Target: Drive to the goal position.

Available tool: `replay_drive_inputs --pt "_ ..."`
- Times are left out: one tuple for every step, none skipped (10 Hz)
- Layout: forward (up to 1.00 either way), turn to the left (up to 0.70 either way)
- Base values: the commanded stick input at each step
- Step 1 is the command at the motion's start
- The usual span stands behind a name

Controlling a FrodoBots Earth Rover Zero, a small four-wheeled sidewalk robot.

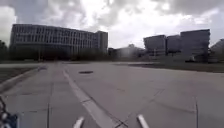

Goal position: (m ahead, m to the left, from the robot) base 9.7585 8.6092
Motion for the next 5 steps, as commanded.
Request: replay_drive_inputs --pt "0.0 0.7" --pt "0.0 0.3" --pt "0.0 0.09" --pt "0.0 0.0" --pt "0.0 0.0"
